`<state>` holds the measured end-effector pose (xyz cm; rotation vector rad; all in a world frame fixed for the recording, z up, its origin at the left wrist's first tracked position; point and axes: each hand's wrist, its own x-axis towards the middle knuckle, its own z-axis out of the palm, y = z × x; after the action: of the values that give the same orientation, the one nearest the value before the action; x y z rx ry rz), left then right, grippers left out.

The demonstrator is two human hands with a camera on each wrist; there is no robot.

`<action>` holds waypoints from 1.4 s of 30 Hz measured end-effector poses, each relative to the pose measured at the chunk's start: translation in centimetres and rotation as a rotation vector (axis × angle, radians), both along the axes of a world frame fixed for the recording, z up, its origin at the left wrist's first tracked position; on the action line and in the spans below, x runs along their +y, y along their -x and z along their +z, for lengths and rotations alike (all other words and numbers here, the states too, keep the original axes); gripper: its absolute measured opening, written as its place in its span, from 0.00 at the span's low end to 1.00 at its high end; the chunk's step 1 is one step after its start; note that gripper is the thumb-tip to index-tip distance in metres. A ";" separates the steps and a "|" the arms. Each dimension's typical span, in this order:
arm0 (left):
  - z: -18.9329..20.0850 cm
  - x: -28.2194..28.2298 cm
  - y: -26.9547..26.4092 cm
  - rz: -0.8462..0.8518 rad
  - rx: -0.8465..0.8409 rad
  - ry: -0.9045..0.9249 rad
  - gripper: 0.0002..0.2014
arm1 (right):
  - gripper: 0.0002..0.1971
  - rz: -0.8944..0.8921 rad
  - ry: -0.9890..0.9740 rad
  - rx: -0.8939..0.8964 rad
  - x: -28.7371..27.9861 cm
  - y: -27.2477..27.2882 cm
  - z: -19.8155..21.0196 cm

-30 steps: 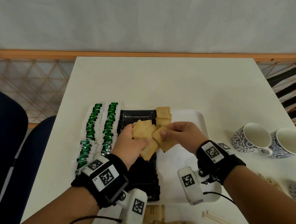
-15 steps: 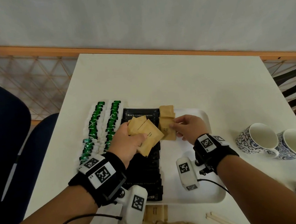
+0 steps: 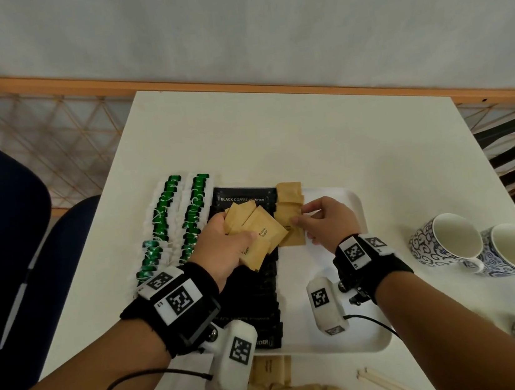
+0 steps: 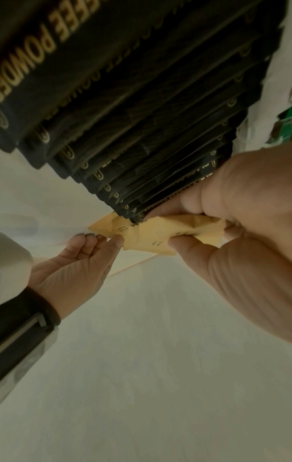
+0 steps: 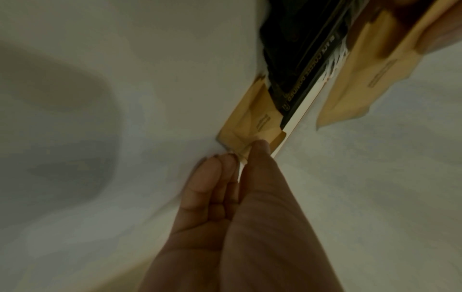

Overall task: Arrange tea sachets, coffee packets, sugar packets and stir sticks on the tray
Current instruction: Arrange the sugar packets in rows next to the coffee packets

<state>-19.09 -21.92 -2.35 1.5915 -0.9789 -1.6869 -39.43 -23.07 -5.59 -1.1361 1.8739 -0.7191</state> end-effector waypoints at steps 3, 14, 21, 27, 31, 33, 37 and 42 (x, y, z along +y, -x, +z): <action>0.1 0.0 0.1 -0.003 0.000 0.004 0.14 | 0.12 -0.024 0.025 -0.021 0.4 0.2 0.4; 0.3 0.5 0.9 -0.033 0.022 0.017 0.14 | 0.07 0.276 -0.053 -0.262 2.6 -1.6 3.2; 0.9 0.1 0.0 0.101 0.101 -0.086 0.15 | 0.09 0.119 -0.131 -0.290 3.5 0.4 2.3; 1.5 0.2 0.0 0.086 0.137 -0.145 0.12 | 0.09 0.108 -0.144 -0.033 3.3 0.1 1.5; 1.7 0.2 0.2 0.058 0.164 -0.160 0.18 | 0.09 0.140 -0.147 0.082 2.7 -0.3 1.1; 1.7 0.2 0.3 0.047 0.159 -0.151 0.21 | 0.09 0.136 -0.149 0.114 2.3 -0.4 0.9; 1.3 0.3 0.3 0.031 0.154 -0.139 0.24 | 0.09 0.116 -0.153 0.126 1.7 -0.4 0.7; 0.6 0.3 0.2 0.024 0.151 -0.132 0.27 | 0.11 0.096 -0.154 0.131 1.6 -0.6 0.7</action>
<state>-19.26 -21.58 -1.73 1.5254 -0.7846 -1.8582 -38.86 -21.50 -4.92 -1.1889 1.9322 -0.4482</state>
